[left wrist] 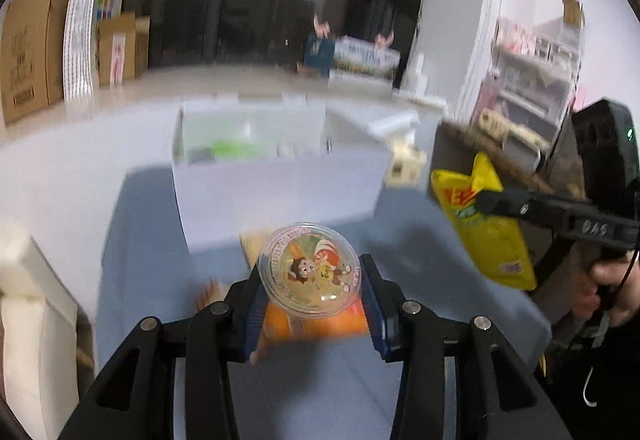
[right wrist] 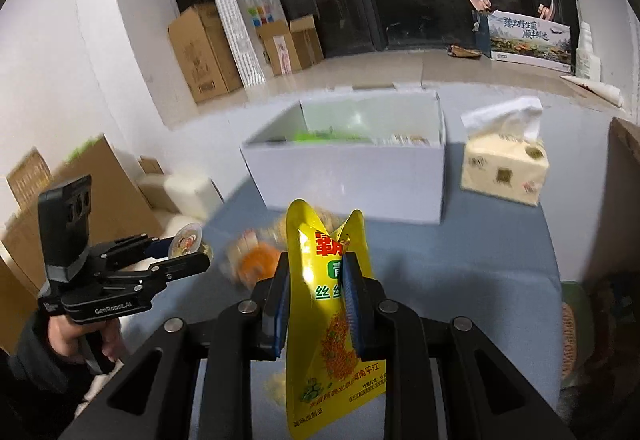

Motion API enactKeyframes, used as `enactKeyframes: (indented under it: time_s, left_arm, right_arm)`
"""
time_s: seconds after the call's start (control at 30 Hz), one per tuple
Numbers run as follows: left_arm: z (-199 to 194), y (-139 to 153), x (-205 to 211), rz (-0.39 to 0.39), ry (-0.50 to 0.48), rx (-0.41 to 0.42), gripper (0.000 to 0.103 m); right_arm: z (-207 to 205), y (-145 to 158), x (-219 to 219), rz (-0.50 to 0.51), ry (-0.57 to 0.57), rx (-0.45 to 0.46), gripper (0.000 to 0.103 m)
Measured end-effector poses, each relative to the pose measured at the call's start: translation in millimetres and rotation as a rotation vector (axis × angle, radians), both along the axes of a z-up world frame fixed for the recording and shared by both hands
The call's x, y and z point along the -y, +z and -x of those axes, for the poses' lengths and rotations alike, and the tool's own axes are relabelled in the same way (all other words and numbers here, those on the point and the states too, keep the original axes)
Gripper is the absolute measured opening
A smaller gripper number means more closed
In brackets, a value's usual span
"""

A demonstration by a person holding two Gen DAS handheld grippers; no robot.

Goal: Organize snacks
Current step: 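Carry the yellow bag with right tool while left carries a round cup into box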

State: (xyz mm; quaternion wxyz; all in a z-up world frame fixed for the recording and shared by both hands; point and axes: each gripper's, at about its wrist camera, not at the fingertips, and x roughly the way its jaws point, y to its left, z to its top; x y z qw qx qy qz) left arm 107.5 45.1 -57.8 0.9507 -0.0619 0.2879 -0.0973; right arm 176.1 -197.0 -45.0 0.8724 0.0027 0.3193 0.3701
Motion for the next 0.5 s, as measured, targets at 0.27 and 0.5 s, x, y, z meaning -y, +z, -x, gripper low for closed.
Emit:
enactKeyframes:
  time_s: [0.27, 0.5]
  left_arm:
    - [-97, 62, -26, -0.038, 0.033, 0.081, 0.047]
    - [-197, 51, -46, -0.043, 0.090, -0.018, 0.048]
  right_arm:
    - [-81, 56, -37, -0.047, -0.031, 0.052, 0.025]
    - [-177, 54, -85, 0.037, -0.083, 0.015, 0.026]
